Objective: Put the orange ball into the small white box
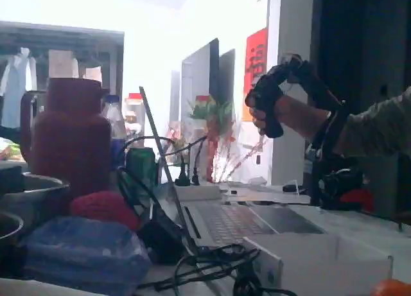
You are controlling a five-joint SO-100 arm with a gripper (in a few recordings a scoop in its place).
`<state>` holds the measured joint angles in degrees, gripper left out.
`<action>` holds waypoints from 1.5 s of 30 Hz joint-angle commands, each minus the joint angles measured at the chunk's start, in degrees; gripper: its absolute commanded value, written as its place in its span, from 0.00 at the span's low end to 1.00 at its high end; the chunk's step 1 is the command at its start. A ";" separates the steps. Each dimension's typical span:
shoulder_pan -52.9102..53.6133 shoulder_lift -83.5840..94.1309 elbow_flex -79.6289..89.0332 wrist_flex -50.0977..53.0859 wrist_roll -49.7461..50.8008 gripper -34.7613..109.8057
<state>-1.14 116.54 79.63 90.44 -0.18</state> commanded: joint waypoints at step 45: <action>-0.53 -39.64 -6.86 2.99 -2.29 0.31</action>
<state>-1.05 75.50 73.48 93.16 -1.76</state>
